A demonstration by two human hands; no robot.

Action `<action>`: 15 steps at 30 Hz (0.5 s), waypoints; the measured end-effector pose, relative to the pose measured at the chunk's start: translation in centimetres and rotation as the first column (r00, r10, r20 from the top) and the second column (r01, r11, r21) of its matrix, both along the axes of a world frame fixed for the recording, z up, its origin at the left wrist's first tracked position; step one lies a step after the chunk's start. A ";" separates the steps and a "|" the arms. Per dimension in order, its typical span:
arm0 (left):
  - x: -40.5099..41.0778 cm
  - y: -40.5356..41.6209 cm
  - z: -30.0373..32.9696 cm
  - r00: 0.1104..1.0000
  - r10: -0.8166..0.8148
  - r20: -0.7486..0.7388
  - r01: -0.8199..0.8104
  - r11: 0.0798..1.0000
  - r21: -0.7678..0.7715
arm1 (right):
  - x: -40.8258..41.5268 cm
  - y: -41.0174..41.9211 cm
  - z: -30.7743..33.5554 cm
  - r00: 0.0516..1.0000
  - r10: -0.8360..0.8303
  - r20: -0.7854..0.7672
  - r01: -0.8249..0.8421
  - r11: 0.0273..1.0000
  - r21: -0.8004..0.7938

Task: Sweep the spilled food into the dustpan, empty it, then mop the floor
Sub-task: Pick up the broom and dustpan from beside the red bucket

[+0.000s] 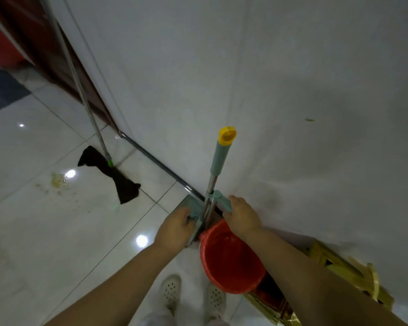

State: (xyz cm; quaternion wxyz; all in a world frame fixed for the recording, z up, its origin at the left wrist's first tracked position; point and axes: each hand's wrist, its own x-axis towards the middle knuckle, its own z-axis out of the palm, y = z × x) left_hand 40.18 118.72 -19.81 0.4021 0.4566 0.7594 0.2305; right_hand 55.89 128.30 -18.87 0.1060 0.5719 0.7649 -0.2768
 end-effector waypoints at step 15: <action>5.4 3.4 -0.2 0.783 0.516 0.347 -0.483 0.856 -0.183 | -0.8 -0.2 -2.3 0.983 0.035 -0.182 -0.068 0.981 -0.180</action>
